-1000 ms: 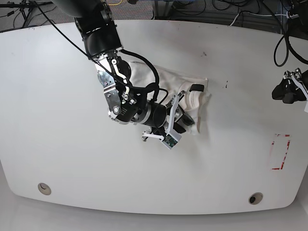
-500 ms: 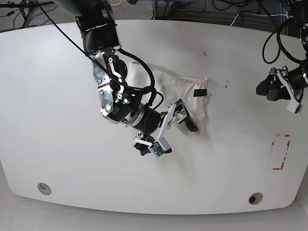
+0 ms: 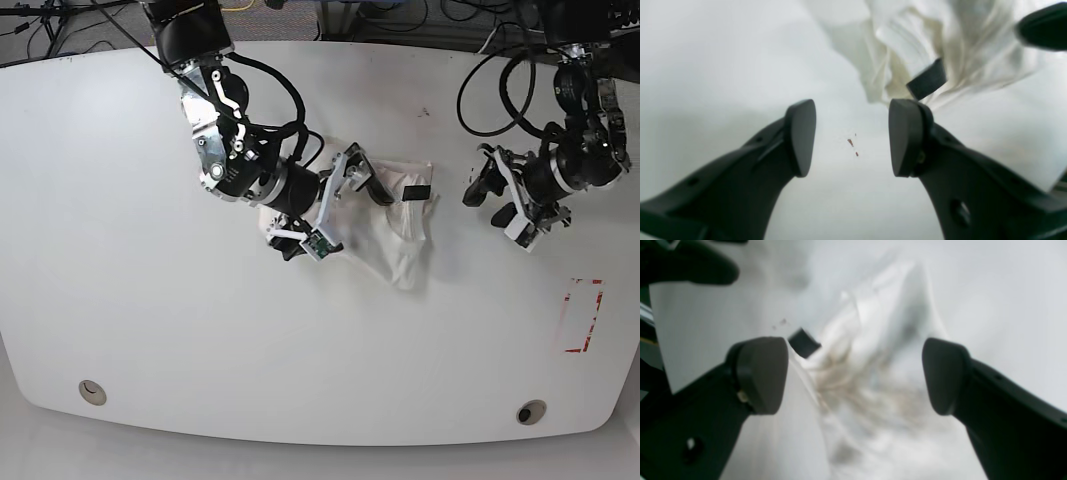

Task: Fold the T-shirt properly
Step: 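Bring the left gripper back and grasp the shirt edge beside the tag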

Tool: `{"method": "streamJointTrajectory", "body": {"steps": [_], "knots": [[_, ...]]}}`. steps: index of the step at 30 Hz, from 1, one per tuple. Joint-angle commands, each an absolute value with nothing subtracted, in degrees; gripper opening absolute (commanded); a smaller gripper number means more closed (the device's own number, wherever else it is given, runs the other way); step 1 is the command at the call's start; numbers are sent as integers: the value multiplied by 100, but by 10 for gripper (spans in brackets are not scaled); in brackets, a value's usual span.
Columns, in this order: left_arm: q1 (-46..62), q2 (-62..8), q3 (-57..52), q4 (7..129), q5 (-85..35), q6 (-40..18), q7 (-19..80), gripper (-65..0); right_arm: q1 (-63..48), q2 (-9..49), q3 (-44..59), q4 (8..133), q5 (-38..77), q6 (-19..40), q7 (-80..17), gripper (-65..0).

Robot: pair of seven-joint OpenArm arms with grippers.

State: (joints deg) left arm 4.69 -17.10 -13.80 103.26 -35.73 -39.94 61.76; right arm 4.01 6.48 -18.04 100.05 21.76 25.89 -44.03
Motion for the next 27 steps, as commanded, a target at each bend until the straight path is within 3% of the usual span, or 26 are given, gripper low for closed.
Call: {"method": "streamJointTrajectory", "body": {"steps": [1,7,27], "knots": [[171,-1420,-1305,10413,-2993,-4000,6088,-325,541,769,-1684,10123,2246,2563,-4013,-78],[127,-866,-769,10404,-2018,-4000,6088,-325,576,980,-1288,10088,2255,2589,-3943,-159],[251,-400,-189,10070,-1051,-4000,5543,-325,699,1015,-980,9798,2308,2615,-3934,-159]]}}
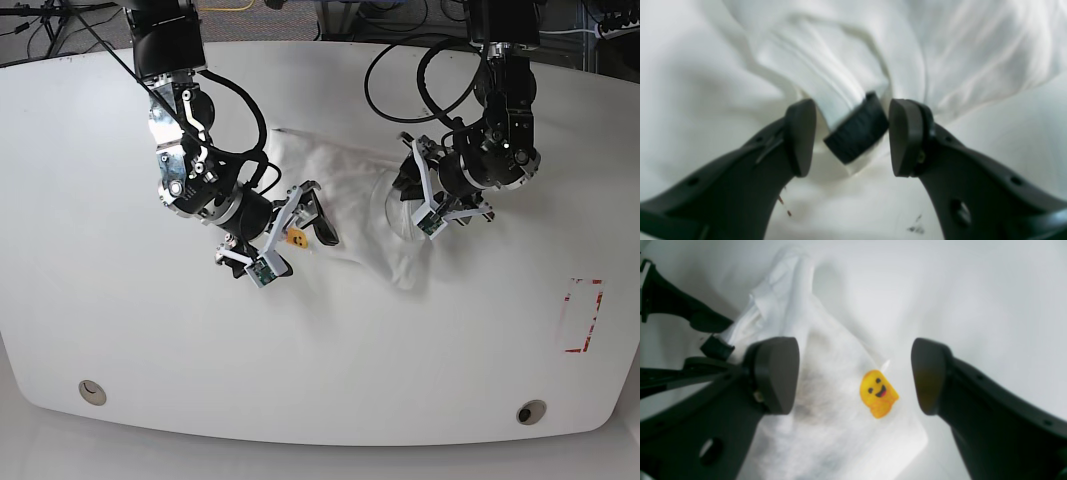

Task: Fold the T-shirt properly
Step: 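Bring the left gripper back and grasp the shirt edge beside the tag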

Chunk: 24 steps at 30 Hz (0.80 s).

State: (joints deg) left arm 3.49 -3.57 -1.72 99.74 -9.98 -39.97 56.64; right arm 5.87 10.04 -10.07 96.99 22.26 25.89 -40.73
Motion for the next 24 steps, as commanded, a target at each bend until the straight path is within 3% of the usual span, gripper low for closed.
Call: {"method": "streamJointTrajectory", "body": {"steps": [1,12,24], "knots": [[259,-409,-198,10079,-1051,-4000,5543,-325,699,1015,-980,9807,2308,2615,-3934,-159],[400,-426,-409,10185,-1930,-4000,5569,-324,681,998,-989,9815,2316,2624,-3934,-160],[277,-418,-523,9692,-1938,-4000,5684,-321,681,1007,-989,9807,2316,2826,-3934,-160]]}}
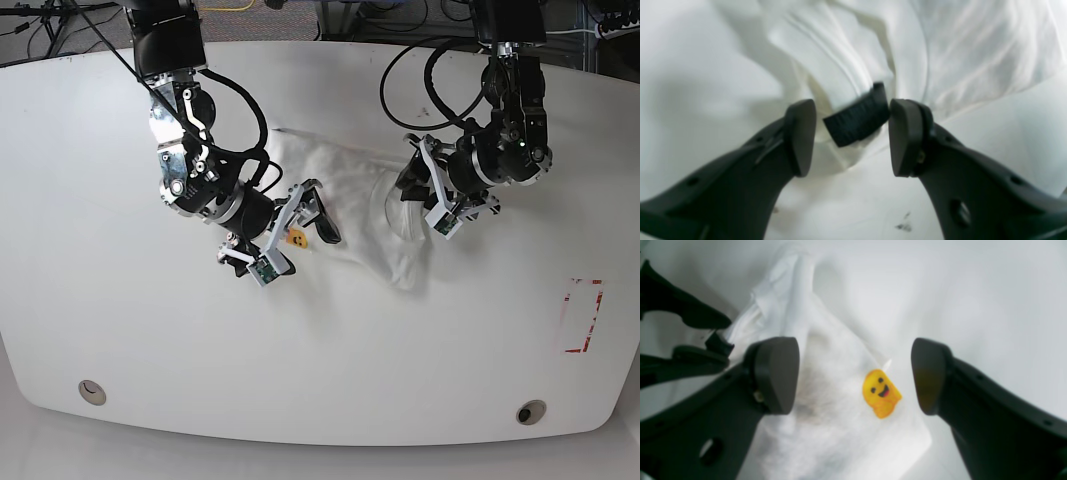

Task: Fold the T-shirt properly
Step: 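Bring the left gripper back and grasp the shirt edge beside the tag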

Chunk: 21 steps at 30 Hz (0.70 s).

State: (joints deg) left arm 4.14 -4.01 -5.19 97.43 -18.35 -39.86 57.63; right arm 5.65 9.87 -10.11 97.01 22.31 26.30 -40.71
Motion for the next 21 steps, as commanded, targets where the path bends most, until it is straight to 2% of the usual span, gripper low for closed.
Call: {"method": "streamJointTrajectory", "body": {"steps": [1,11,13,17,18,21], "knots": [[242,-418,-523,9631,-1938,-4000,5684,-321,681,1007,-989,9807,2316,2879,-3934,-160],[127,-418,-523,9332,-1938,-4000,5666,-342,681,989,-980,9780,2316,3020,-3934,-160],[127,-418,-523,9332,-1938,-4000,5657,-404,681,980,-980,9780,2316,3020,-3934,-160],[110,-391,-523,9305,-1938,-4000,5657,-590,681,980,-980,9780,2316,3020,-3934,-160],[101,-391,-523,9305,-1938,-4000,5657,-607,681,980,-980,9780,2316,3020,-3934,-160],[31,-391,-523,9323,-1938,-4000,5657,-603,690,980,-963,9780,2316,3020,-3934,-160]]}}
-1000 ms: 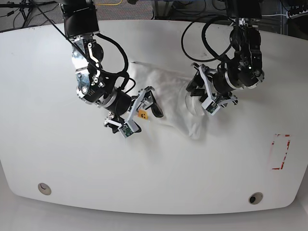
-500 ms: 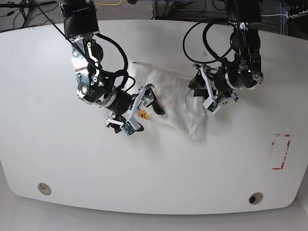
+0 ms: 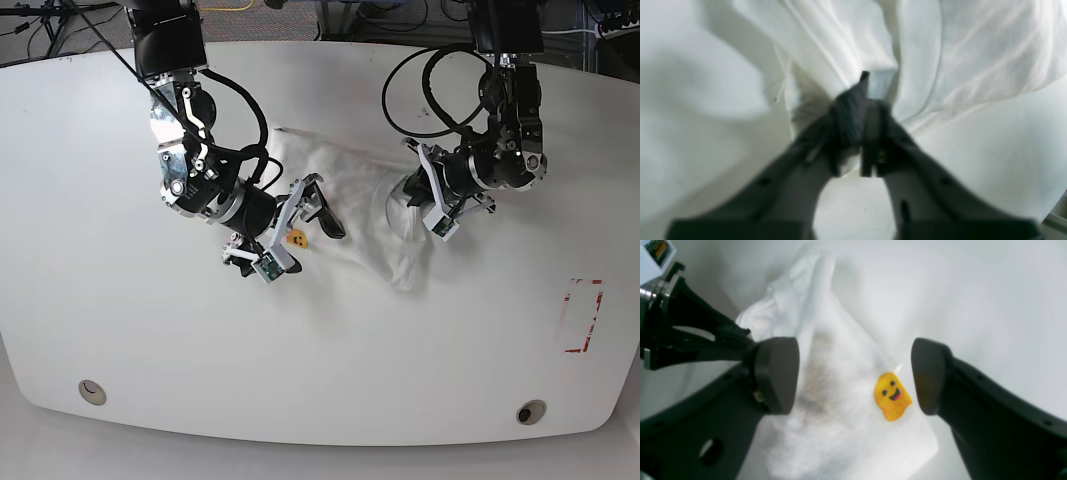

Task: Fold the T-shirt properly
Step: 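Bring the left gripper back and grasp the shirt edge beside the tag, then grasp the shirt with both grippers near the smiley patch and tag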

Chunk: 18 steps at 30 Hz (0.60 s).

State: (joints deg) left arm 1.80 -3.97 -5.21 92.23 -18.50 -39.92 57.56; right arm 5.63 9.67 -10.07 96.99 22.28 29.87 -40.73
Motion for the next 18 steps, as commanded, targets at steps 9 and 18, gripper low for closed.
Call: {"method": "streamJointTrajectory", "body": {"steps": [9,18], "knots": [[40,-409,-532,9719,-1956,-4000,5692,-601,708,980,-954,9771,2273,3020,-3934,-162],[48,-418,-567,10308,-1956,-4000,6237,-601,716,980,-954,9763,2264,3020,-3916,-162]]}}
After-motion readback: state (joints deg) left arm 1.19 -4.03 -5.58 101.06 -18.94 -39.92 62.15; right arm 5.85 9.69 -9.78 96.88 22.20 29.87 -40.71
